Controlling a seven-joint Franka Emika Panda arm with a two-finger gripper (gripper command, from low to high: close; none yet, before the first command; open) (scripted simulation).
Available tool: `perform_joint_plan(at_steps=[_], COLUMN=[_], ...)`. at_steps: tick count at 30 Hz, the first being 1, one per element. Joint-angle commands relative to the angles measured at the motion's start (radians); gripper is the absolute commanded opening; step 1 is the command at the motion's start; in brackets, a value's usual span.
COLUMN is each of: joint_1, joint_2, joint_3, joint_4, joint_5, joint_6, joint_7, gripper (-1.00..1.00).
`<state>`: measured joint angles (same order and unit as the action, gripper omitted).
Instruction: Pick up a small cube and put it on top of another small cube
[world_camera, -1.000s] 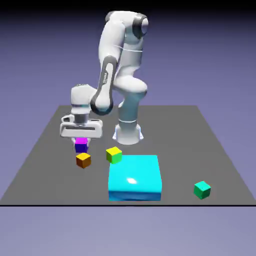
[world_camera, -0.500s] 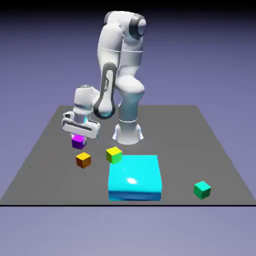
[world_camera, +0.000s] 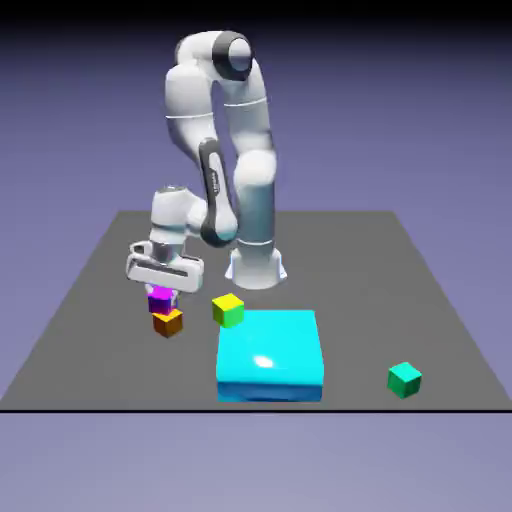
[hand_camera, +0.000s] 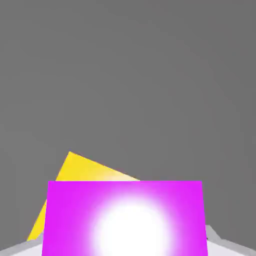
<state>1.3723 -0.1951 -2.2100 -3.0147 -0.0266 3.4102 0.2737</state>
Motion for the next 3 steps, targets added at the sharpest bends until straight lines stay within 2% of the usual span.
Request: perform_joint_plan(at_steps=[1,3], joint_1=[0.000,0.036], joint_2=[0.000,0.018], joint_3=[0.000,-0.026], joint_4=[0.000,0.000], joint_5=[0.001,0.041], joint_6=[0.001,-0.015], joint_7=[-0.001,-0.028], gripper=[1.00,1.00])
